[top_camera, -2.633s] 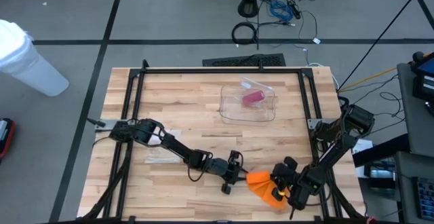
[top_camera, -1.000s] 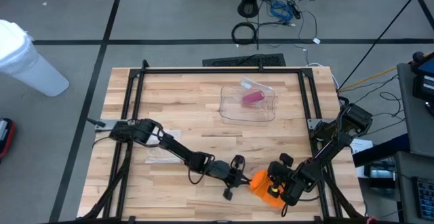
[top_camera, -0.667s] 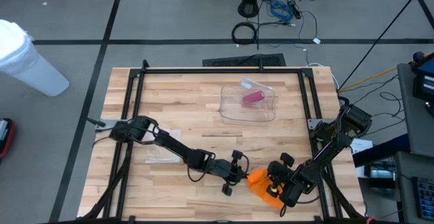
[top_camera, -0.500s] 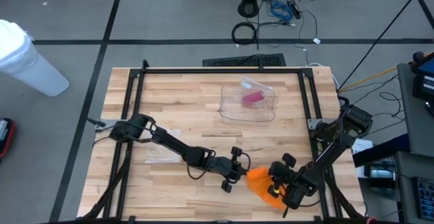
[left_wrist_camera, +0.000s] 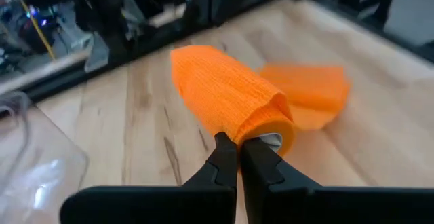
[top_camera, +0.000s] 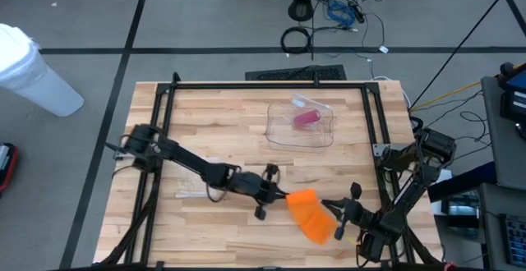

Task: Roll bandage
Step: Roll the orange bandage

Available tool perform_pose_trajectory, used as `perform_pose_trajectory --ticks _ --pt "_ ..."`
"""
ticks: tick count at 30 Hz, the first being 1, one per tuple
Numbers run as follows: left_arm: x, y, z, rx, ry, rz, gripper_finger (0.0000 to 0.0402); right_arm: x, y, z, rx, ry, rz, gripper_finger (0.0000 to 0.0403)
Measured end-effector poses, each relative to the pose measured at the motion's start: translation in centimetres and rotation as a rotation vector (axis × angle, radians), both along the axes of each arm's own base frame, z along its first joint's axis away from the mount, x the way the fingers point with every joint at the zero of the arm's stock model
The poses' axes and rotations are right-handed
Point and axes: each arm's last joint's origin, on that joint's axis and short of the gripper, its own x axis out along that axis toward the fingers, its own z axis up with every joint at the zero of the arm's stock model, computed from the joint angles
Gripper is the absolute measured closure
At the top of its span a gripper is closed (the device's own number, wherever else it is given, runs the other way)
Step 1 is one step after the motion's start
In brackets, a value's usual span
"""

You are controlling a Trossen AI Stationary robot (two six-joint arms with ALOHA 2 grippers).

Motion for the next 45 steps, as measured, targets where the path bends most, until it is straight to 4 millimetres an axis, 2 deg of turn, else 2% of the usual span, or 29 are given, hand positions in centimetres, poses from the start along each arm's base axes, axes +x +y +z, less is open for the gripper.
perform_pose_trajectory --ticks 3,9,13,17,21,24,27,30,33,41,45 --pt "-1.5 1.2 1.0 -0.054 -0.052 -0.042 0.0401 0.3 0.1 0.2 -0.034 -0.07 -0.007 0.039" --pt "-4.0 3.6 2.0 -0.117 -0.112 -0.145 0.0401 1.4 0.3 0.3 -0.03 -0.092 -0.021 0.0387" --pt "-4.3 4.7 2.4 -0.141 -0.115 -0.224 0.0401 1.7 0.9 0.6 -0.032 -0.126 -0.018 0.0374" --pt "-4.3 5.3 2.4 -0.135 -0.122 -0.38 0.0401 2.1 1.4 0.8 -0.045 -0.104 0.004 0.0355" --pt "-4.4 5.5 2.5 -0.148 -0.133 -0.452 0.0401 3.1 1.5 1.2 -0.145 -0.052 0.022 0.0335" --pt "-4.3 5.7 2.6 -0.147 -0.146 -0.454 0.0401 4.1 1.8 2.3 -0.267 0.0 0.029 0.0322" --pt "-4.3 5.8 2.7 -0.148 -0.156 -0.463 0.0401 5.4 2.3 4.2 -0.353 -0.003 -0.014 0.0312" --pt "-4.3 5.8 2.7 -0.147 -0.156 -0.467 0.0401 6.6 2.7 6.2 -0.305 -0.058 -0.07 0.0307" --pt "-4.4 5.8 2.7 -0.14 -0.159 -0.488 0.0401 7.7 2.7 7.1 -0.174 -0.072 -0.053 0.0309" --pt "-4.5 5.5 2.7 -0.144 -0.165 -0.565 0.0401 7.9 2.1 5.2 0.035 0.078 0.1 0.0309" --pt "-4.7 5.4 2.8 -0.151 -0.175 -0.656 0.0401 7.1 2.7 5.7 0.062 0.11 0.175 0.0309"
